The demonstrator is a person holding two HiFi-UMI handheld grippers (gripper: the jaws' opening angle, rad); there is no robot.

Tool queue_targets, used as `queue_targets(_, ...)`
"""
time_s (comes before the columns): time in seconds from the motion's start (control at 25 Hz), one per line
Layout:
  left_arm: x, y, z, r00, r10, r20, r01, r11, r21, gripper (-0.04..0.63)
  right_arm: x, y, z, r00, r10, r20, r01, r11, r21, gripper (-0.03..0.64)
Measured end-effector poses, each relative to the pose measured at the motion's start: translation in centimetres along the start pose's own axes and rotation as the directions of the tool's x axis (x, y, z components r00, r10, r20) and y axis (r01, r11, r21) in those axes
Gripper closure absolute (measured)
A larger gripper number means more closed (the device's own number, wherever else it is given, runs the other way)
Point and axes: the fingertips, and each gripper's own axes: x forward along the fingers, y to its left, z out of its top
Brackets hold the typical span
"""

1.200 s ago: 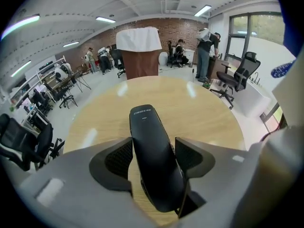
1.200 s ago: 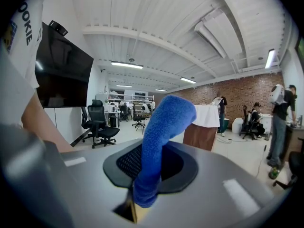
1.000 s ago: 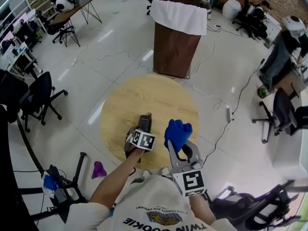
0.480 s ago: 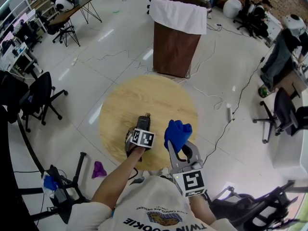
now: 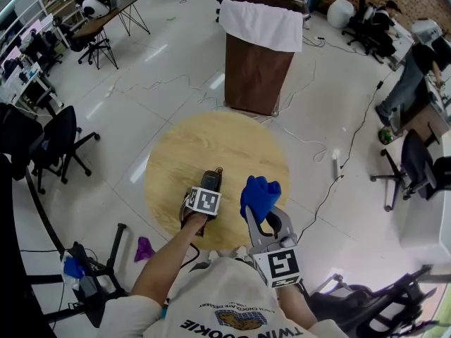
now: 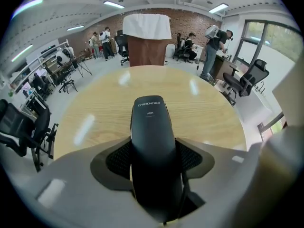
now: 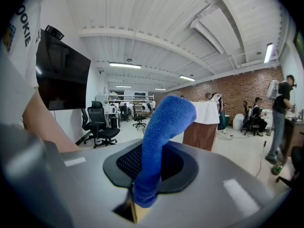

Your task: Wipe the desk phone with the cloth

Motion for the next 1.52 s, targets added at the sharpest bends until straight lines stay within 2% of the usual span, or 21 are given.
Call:
queue_targets(0.16, -0.2, -0.1, -0.3, 1.0, -0.003, 0.011, 0.003, 1.0, 0.014, 0.336, -0.2, 0.0, 0.1, 1.0, -0.004, -0.011, 0.004, 1.0, 0.003, 0.554)
queue_targets(0.4, -0.8, 0.3, -0.1, 0.999, -0.017, 0.046, 0.018, 1.0, -0.018, 0.336, -0.2, -0.2, 0.1, 1.0, -0.007, -0.011, 0.007, 1.0, 0.009, 0.555)
queue_targets(0.6, -1.9, -1.0, 0.1, 0.99, -0.108, 0.086, 0.118, 0.985, -0.123, 0.337, 0.2, 0.0, 0.3, 1.0, 0.005, 0.002, -0.005, 1.0, 0.006, 0.555)
queue_targets(0.84, -4.5, -2.0, 1.7, 0.972, -0.158, 0.173, 0.183, 0.973, -0.141, 0.337, 0.2, 0.3, 0.7, 1.0, 0.008, 0.018, -0.008, 1.0, -0.007, 0.555)
queue_targets(0.96, -6.7, -2.4, 2.9, 0.951, -0.196, 0.239, 0.238, 0.959, -0.157, 0.337, 0.1, 0.6, 1.5, 1.0, 0.01, 0.024, -0.009, 1.0, -0.008, 0.554)
queue_targets(1.04, -8.4, -3.1, 3.8, 0.919, -0.255, 0.302, 0.317, 0.932, -0.178, 0.339, 0.2, 0.5, 1.9, 0.999, 0.006, 0.032, -0.006, 1.0, -0.018, 0.554)
queue_targets(1.12, -10.2, -4.0, 4.7, 0.867, -0.328, 0.374, 0.419, 0.888, -0.192, 0.339, 0.2, 0.3, 2.6, 0.999, 0.005, 0.046, -0.004, 1.0, -0.029, 0.554)
queue_targets(1.2, -12.2, -5.1, 5.5, 0.812, -0.389, 0.435, 0.499, 0.849, -0.173, 0.339, 0.2, 0.2, 3.4, 0.998, 0.005, 0.066, -0.003, 0.999, -0.034, 0.554)
queue_targets(1.36, -15.9, -7.2, 6.4, 0.726, -0.477, 0.495, 0.599, 0.793, -0.113, 0.339, -0.1, 0.3, 5.4, 0.994, 0.007, 0.112, -0.002, 0.999, -0.042, 0.554)
queue_targets(1.52, -18.9, -8.6, 7.2, 0.629, -0.554, 0.546, 0.704, 0.703, -0.098, 0.339, 0.0, 0.2, 7.7, 0.988, 0.011, 0.152, 0.0, 0.998, -0.069, 0.554)
